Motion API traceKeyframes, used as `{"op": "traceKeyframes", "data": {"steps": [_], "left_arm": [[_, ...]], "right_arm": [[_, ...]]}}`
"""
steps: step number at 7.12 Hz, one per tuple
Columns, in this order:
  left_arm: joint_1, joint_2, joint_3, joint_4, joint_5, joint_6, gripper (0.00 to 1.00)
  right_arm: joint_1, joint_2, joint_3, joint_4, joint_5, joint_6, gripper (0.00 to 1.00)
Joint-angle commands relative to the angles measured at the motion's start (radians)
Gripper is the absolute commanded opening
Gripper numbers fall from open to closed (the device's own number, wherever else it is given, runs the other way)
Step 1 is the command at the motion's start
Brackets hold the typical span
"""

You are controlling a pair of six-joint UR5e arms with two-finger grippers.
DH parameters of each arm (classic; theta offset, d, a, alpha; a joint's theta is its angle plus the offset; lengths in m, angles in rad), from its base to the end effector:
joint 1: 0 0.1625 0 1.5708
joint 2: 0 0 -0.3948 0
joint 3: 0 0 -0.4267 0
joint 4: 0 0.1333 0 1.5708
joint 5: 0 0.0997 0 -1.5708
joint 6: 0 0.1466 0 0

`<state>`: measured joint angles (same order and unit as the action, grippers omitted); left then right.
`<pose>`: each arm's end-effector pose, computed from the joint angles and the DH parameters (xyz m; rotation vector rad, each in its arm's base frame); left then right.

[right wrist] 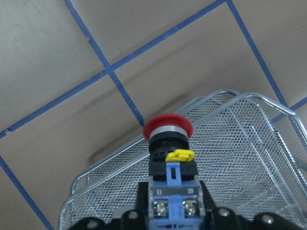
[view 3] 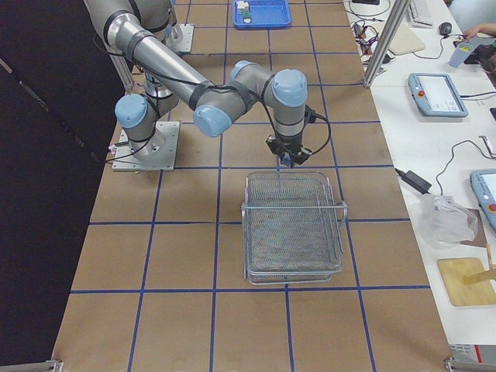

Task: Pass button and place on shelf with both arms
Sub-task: 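Carry the button to the wire rack with the right gripper while the left retracts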

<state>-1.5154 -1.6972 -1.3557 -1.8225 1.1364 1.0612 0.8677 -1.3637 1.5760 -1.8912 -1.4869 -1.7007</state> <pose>-0.1642 -0.5615 0.4445 -1.2520 -2.3765 0.1279 -0.2854 -0.5619 0.3245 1.4727 -2.6889 0.1798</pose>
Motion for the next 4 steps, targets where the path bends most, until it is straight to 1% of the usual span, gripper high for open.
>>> {"op": "traceKeyframes", "data": {"steps": [1, 2, 3, 4], "left_arm": [[0.012, 0.040, -0.003, -0.017, 0.103, -0.252, 1.00], [0.014, 0.056, -0.011, -0.029, 0.123, -0.373, 1.00], [0.011, 0.069, -0.019, -0.026, 0.173, -0.462, 1.00], [0.009, 0.079, -0.026, -0.023, 0.201, -0.589, 1.00]], "right_arm": [[-0.033, 0.060, 0.001, -0.077, 0.002, 0.004, 0.00], [-0.033, 0.063, 0.006, -0.077, 0.000, 0.006, 0.14], [-0.033, 0.066, 0.007, -0.075, 0.000, 0.009, 0.82], [-0.033, 0.061, 0.007, -0.062, -0.004, 0.069, 1.00]]}}
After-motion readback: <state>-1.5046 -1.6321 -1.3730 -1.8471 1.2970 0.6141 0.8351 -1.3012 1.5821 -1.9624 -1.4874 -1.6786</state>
